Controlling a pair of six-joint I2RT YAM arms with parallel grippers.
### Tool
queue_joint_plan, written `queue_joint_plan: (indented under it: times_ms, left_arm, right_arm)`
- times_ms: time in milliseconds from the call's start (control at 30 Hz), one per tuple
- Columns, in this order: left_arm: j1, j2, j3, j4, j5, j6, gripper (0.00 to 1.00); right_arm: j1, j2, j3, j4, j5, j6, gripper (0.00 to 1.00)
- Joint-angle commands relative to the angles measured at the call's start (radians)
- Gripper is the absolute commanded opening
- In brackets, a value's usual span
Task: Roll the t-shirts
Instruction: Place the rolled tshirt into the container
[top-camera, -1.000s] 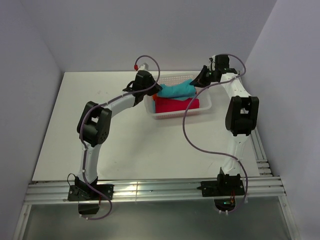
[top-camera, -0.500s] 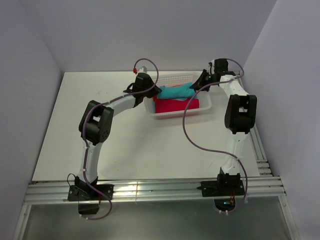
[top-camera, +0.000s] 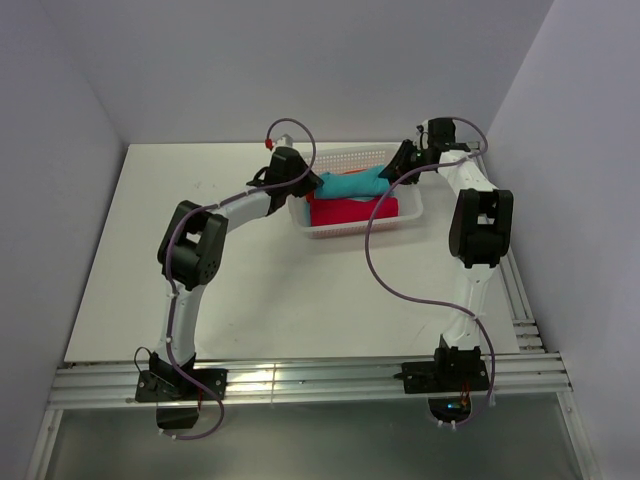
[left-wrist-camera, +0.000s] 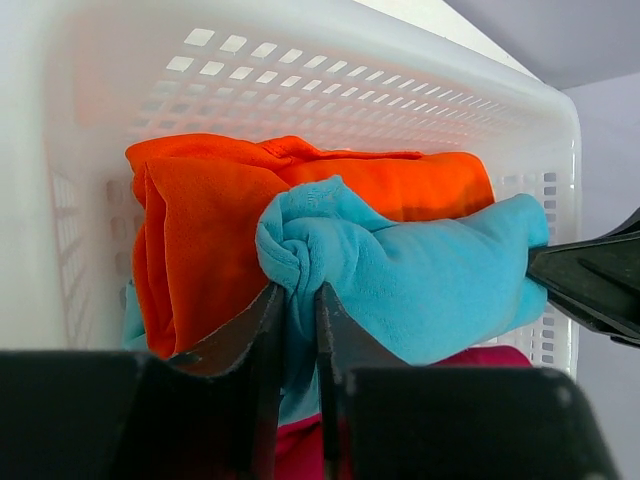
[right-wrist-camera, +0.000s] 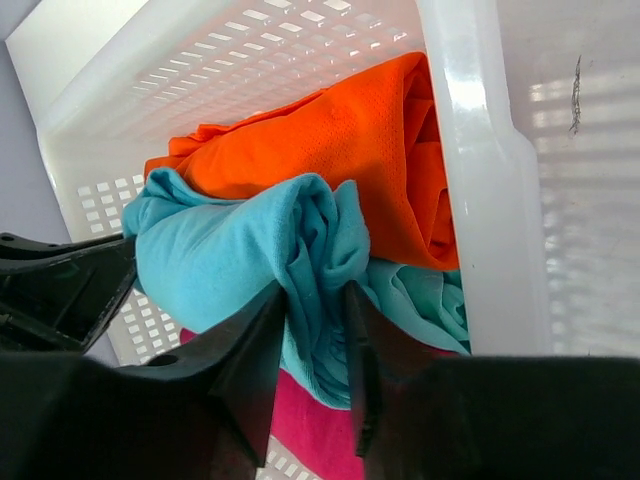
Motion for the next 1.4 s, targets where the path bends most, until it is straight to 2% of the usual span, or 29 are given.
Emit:
queue_joint_plan:
  times_ms: [0,67,233,300,400,467,600,633,667,700,733,767,800,833,900,1033,1067,1133,1167,1367]
  left_arm:
    - [0.002,0.003,0.051,-0.025,-0.011,0.026,0.23]
    - [0.002,-0.002,0.054,-0.033,-0.011,0.028,0.31]
    - [0.002,-0.012,0.085,-0.065,-0.013,0.034,0.39]
    - [0.004,-0.015,0.108,-0.085,-0.013,0.037,0.41]
    - [0.004,-0.025,0.132,-0.096,-0.011,0.049,0.50]
    - [0.004,-0.028,0.166,-0.146,-0.051,0.064,0.66]
    - [0.004,-0.034,0.212,-0.201,-0.065,0.103,0.71]
    - [0.004,-0.038,0.220,-0.217,-0.069,0.115,0.76]
    - [0.004,-0.052,0.229,-0.226,-0.071,0.120,0.77]
    - [0.004,-0.060,0.234,-0.234,-0.076,0.126,0.82]
    - [0.005,-0.069,0.238,-0.256,-0.082,0.139,0.92]
    - [0.005,-0.081,0.255,-0.276,-0.102,0.147,0.97]
    - [0.005,-0.086,0.270,-0.301,-0.121,0.168,0.98]
    - [0.007,-0.091,0.286,-0.365,-0.138,0.178,0.99]
    - [0.011,-0.132,0.291,-0.395,-0.163,0.193,0.99]
    - [0.028,-0.258,0.226,-0.460,-0.175,0.216,0.99]
    - [0.028,-0.319,0.185,-0.480,-0.177,0.215,0.99]
    - [0.030,-0.399,0.116,-0.500,-0.174,0.204,0.99]
    - [0.028,-0.482,0.038,-0.501,-0.174,0.196,1.00]
    - [0.030,-0.806,-0.247,-0.528,-0.181,0.130,0.99]
  right_arm:
    - [-0.002,-0.010,0.018,0.034,-0.003,0.008,0.38]
    - [-0.002,-0.016,0.023,0.037,-0.004,0.020,0.44]
    - [-0.002,-0.027,0.056,0.031,0.006,0.029,0.47]
    - [-0.002,-0.033,0.073,0.014,0.022,0.026,0.54]
    - [-0.003,-0.058,0.081,0.009,0.042,0.023,0.61]
    - [-0.005,-0.075,0.087,0.003,0.056,0.021,0.64]
    - [-0.008,-0.095,0.111,-0.026,0.076,0.017,0.67]
    - [-0.010,-0.099,0.118,-0.034,0.080,0.011,0.68]
    - [-0.011,-0.116,0.127,-0.040,0.088,0.008,0.72]
    - [-0.013,-0.125,0.128,-0.053,0.106,0.005,0.72]
    - [-0.014,-0.136,0.130,-0.061,0.117,-0.006,0.73]
    - [-0.017,-0.165,0.125,-0.070,0.134,-0.009,0.78]
    - [-0.019,-0.182,0.121,-0.086,0.166,-0.012,0.87]
    - [-0.020,-0.203,0.112,-0.090,0.183,-0.020,0.88]
    - [-0.029,-0.268,0.073,-0.109,0.198,-0.019,0.88]
    - [-0.033,-0.427,-0.081,-0.098,0.243,0.033,0.86]
    - [-0.033,-0.514,-0.185,-0.078,0.240,0.041,0.86]
    - [-0.028,-0.610,-0.290,-0.014,0.227,0.052,0.86]
    - [-0.026,-0.697,-0.375,-0.003,0.246,0.054,0.86]
    - [-0.020,-1.022,-0.655,0.014,0.290,0.049,0.87]
